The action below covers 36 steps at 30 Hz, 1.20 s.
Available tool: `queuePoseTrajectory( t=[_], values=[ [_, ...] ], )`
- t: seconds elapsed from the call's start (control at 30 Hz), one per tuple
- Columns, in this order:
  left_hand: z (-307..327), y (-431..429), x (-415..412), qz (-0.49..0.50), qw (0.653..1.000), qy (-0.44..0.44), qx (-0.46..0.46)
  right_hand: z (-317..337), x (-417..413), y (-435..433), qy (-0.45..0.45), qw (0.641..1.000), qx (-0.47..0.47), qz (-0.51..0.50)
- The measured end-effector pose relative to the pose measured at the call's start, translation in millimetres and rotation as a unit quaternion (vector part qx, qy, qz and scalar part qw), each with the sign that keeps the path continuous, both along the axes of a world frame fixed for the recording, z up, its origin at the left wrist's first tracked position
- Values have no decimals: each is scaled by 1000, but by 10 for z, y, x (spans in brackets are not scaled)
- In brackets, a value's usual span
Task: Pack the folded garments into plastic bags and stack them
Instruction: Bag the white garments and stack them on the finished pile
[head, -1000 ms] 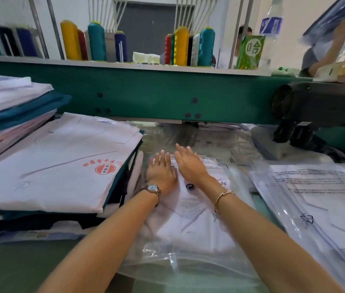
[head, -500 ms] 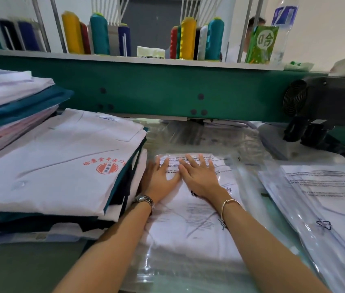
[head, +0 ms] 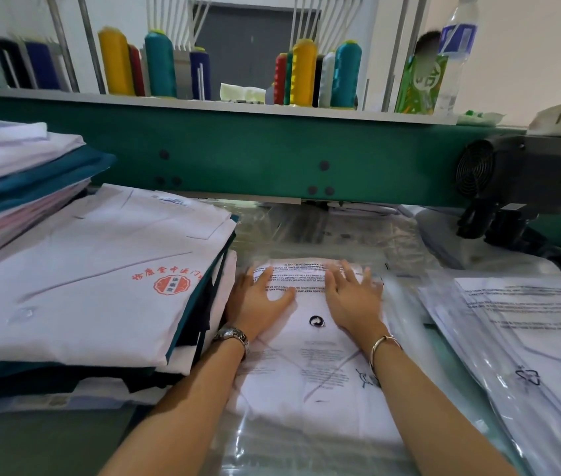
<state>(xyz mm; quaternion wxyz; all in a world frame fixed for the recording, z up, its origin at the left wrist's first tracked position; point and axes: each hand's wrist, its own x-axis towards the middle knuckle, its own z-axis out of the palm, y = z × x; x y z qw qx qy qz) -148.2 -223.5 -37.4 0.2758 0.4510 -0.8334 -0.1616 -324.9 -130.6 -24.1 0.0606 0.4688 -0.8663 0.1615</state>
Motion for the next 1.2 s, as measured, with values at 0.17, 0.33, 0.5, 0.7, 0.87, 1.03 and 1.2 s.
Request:
queuePoseTrajectory(
  t=[0.17,0.33,0.5,0.7,0.87,1.03,1.2],
  values=[
    [12,36,2,2,1000,0,-10,5,-21,56,-46,997,-40,-42],
    [78,149,-13,-2,999,-19,-38,144,152,115,45,994,-68,-68],
    [360,535,-97,-1,964,-196,-179,272,445,244,48,993,-86,69],
    [388,1203,110,-73,952,-298,-26,290,943,705,-216,948,-90,215],
    [342,1438,540,-92,966,-241,37,150,978,1089,-103,975,53,189],
    [294,1491,949,-125,979,-155,39,109,733,1422,-97,986,86,108],
    [280,1537,1088,-95,988,-123,3,141,544,1714,-49,991,111,61]
  ],
)
